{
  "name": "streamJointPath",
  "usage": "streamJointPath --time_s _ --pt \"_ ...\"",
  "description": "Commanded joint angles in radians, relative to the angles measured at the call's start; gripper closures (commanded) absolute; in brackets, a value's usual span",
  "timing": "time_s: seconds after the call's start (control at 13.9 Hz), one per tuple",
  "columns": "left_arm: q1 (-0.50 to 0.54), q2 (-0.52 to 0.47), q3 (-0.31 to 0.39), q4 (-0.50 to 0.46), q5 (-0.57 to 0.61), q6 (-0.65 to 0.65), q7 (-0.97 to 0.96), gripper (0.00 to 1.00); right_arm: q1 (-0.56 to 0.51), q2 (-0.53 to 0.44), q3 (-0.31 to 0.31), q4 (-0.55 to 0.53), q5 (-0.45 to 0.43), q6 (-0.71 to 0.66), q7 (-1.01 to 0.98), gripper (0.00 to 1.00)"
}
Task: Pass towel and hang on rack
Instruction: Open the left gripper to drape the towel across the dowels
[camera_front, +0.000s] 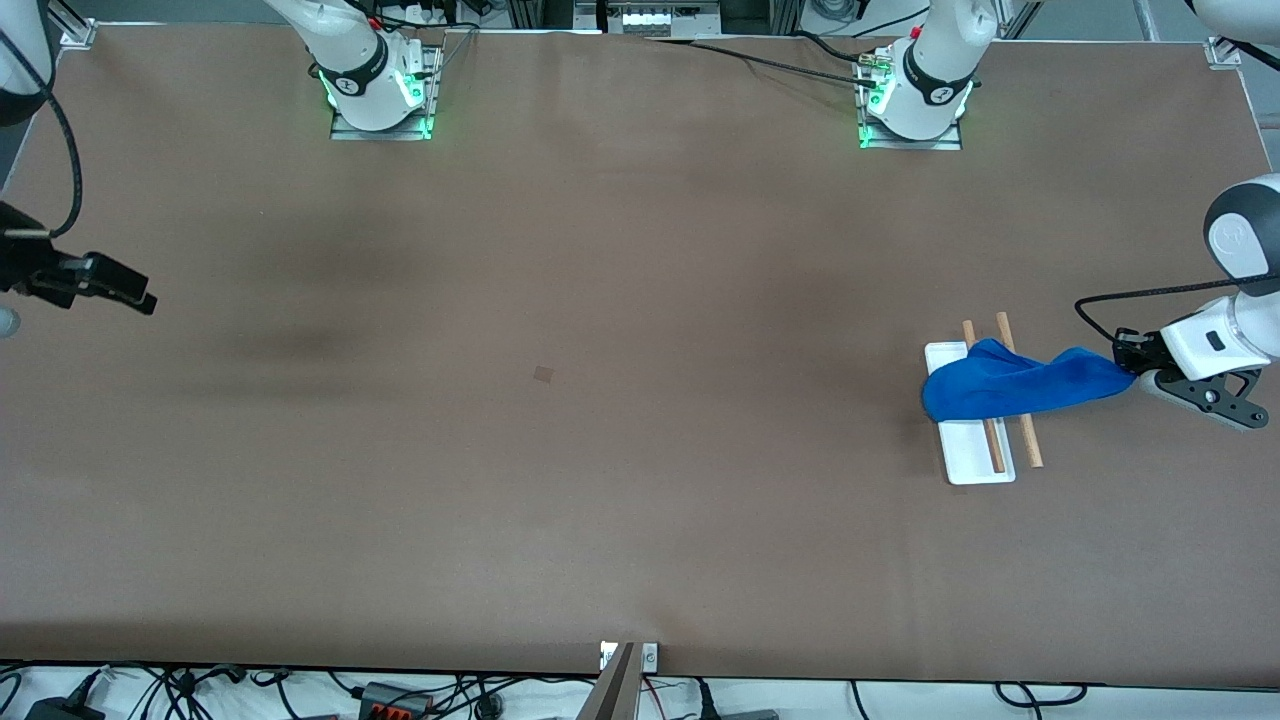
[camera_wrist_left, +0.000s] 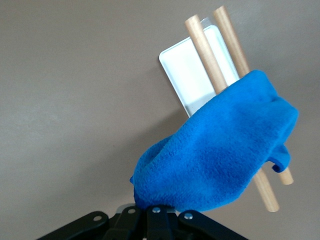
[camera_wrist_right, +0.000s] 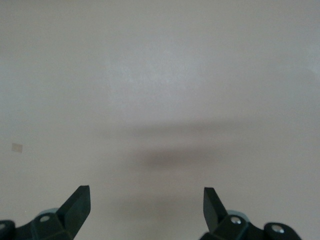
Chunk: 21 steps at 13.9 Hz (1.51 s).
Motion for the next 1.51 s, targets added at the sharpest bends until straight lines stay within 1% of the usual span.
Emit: streamJointPath --time_s 0.0,0.22,0.43,0.72,0.79,0.86,0.93,1.01,1.08,1.15,1.22,1.29,1.44 --pt "0.001 0.014 0.001 0.003 -0.013 0.013 0.023 0.99 0.006 -0.055 -0.007 -0.053 0.003 0.013 -0.022 0.00" --pt "0.001 0.023 -0.001 0.002 -0.034 0.013 0.023 0.99 0.008 -0.058 -0.001 -0.054 -0.017 0.009 -0.020 0.00" --pt "0.001 0.024 -0.003 -0.004 -0.042 0.013 0.026 0.99 0.008 -0.078 0.000 -0.073 -0.016 -0.029 -0.007 0.00" --pt "0.008 0.031 -0.003 -0.007 -0.063 0.022 0.029 0.99 0.005 -0.079 -0.003 -0.064 -0.009 -0.050 -0.017 0.00" --pt "0.008 0.031 -0.003 -0.014 -0.068 0.025 0.035 0.89 0.006 -0.079 -0.001 -0.062 -0.017 -0.058 -0.019 0.00" --pt "0.008 0.031 -0.003 -0.017 -0.068 0.024 0.035 0.81 0.008 -0.079 0.000 -0.062 -0.017 -0.057 -0.019 0.00" --pt "0.008 0.031 -0.003 -0.017 -0.068 0.024 0.037 0.67 0.008 -0.079 0.000 -0.062 -0.017 -0.057 -0.019 0.00" --pt "0.008 0.031 -0.003 -0.017 -0.068 0.022 0.037 0.65 0.008 -0.079 0.000 -0.061 -0.017 -0.057 -0.019 0.00" --pt "0.008 0.031 -0.003 -0.017 -0.068 0.021 0.040 0.58 0.008 -0.079 0.000 -0.061 -0.017 -0.055 -0.019 0.00" --pt "0.010 0.029 -0.003 -0.017 -0.068 0.018 0.043 0.47 0.008 -0.078 0.002 -0.062 -0.017 -0.054 -0.020 0.00" --pt "0.010 0.027 -0.003 -0.017 -0.069 0.013 0.041 0.25 0.008 -0.075 0.002 -0.062 -0.017 -0.049 -0.019 0.00" --pt "0.010 0.024 -0.003 -0.017 -0.074 0.011 0.041 0.00 0.008 -0.070 0.002 -0.062 -0.017 -0.047 -0.019 0.00" --pt "0.008 0.015 -0.003 -0.017 -0.077 -0.001 0.040 0.00 0.008 -0.070 0.002 -0.062 -0.017 -0.046 -0.019 0.00"
